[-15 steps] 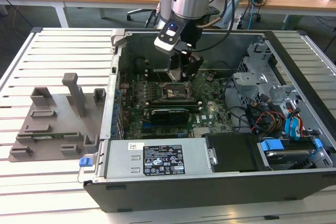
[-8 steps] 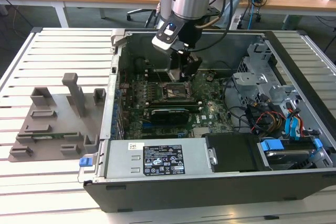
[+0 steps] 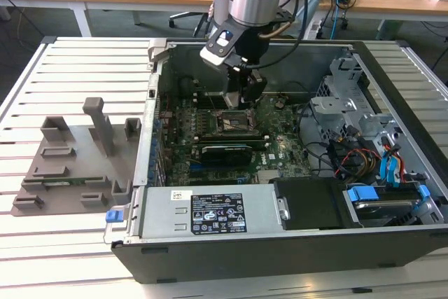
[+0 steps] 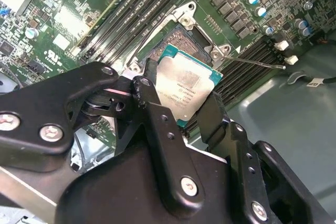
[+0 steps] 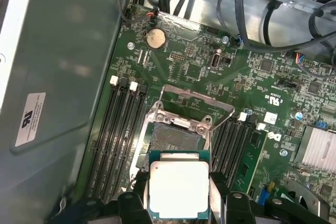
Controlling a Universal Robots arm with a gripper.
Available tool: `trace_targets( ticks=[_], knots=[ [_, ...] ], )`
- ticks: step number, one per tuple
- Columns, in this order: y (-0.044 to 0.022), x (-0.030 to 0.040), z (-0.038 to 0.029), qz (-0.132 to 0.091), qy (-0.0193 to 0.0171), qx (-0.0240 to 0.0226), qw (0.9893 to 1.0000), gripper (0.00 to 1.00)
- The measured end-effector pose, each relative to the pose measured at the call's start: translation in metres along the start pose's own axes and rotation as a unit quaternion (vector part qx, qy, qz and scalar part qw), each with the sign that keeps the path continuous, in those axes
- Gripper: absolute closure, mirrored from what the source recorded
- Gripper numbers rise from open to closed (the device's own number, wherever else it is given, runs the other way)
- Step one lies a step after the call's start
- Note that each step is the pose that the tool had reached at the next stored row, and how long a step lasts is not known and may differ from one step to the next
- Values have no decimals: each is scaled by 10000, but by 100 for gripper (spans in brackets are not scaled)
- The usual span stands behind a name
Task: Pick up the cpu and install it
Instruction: 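Place the cpu into insertion slot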
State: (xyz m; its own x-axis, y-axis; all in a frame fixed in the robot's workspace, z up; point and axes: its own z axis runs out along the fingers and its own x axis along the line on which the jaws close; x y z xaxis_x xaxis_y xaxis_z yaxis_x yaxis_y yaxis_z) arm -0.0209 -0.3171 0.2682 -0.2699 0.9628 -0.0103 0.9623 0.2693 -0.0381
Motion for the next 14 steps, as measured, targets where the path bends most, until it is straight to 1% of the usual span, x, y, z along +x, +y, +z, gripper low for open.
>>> trace_targets(
  ticks=[6,8,11,14],
  knots=[
    [0,0,1,194,7,2,9998,45],
    [0,0,2,297,11,3,9996,45],
    [0,0,2,379,14,4,9993,45],
    [0,0,3,497,19,5,9988,45]
  ],
)
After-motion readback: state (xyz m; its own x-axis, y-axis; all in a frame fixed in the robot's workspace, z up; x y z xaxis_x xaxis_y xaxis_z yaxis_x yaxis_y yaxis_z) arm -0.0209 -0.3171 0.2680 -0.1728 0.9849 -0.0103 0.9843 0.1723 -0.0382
